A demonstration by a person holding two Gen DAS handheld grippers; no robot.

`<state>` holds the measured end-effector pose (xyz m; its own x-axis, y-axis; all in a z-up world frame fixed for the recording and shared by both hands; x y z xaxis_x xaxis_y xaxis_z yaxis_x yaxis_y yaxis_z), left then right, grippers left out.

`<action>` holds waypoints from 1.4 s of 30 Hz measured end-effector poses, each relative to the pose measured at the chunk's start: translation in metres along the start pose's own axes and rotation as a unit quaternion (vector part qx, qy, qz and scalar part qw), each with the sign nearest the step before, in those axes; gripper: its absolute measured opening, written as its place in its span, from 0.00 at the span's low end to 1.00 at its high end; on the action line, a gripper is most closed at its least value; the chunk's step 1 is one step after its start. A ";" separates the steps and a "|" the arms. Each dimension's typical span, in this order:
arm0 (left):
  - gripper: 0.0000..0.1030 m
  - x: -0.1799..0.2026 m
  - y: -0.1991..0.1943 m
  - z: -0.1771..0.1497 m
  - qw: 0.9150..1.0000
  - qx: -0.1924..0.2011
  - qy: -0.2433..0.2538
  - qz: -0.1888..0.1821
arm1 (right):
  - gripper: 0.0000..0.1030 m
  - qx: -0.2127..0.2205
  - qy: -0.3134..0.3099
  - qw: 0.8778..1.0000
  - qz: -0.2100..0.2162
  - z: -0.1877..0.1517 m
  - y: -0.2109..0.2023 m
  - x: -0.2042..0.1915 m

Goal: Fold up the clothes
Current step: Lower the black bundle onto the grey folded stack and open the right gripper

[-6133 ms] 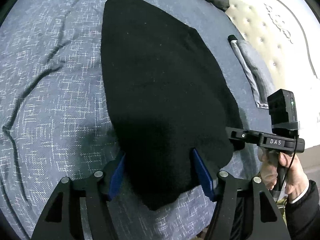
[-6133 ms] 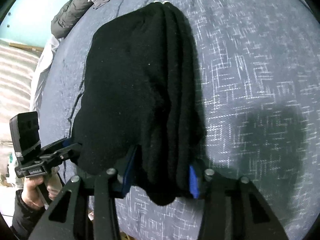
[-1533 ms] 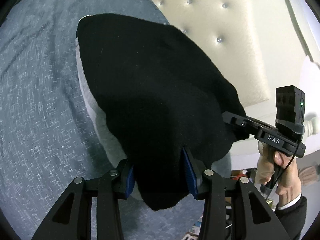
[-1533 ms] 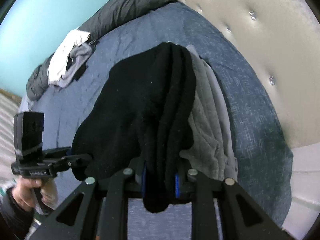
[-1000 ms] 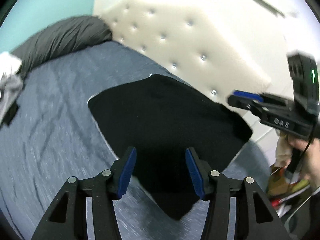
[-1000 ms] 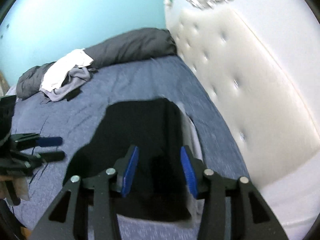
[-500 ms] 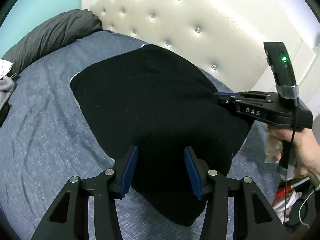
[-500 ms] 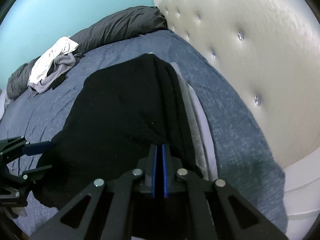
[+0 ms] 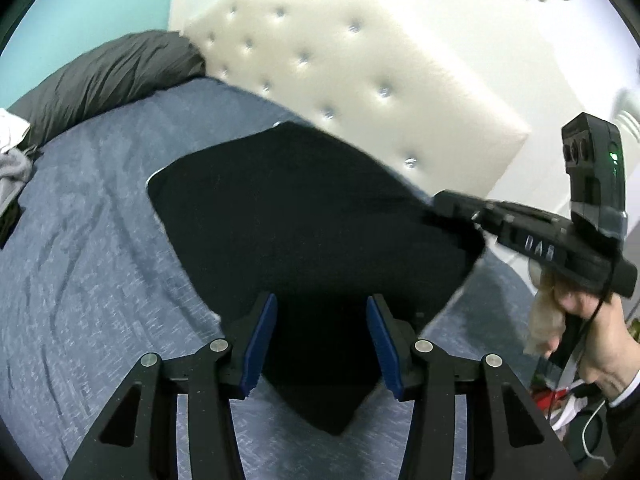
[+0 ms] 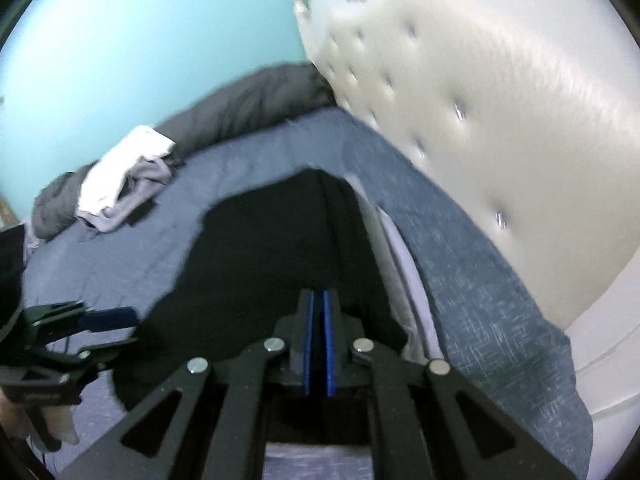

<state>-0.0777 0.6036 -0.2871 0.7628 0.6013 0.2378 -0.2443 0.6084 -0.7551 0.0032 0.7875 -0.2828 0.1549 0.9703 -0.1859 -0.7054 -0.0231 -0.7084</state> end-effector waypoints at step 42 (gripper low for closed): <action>0.48 0.014 -0.018 -0.021 1.000 -0.004 -0.018 -0.008 | 0.00 -0.020 0.093 0.995 -0.038 -0.046 0.000 0.010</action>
<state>-0.0503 0.5902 -0.2837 0.7437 0.6109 0.2714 -0.2278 0.6133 -0.7563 0.0371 0.7864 -0.3162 0.3352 0.9082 -0.2508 -0.6592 0.0358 -0.7511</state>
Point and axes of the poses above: each gripper's, at about its wrist camera, not at the fingertips, and y roughly the way its jaws point, x to its right, z to its top, the point moved 1 cm from there along y, roughly the way its jaws point, and after that the axes turned 4 degrees about -x, right-handed, at the moved point
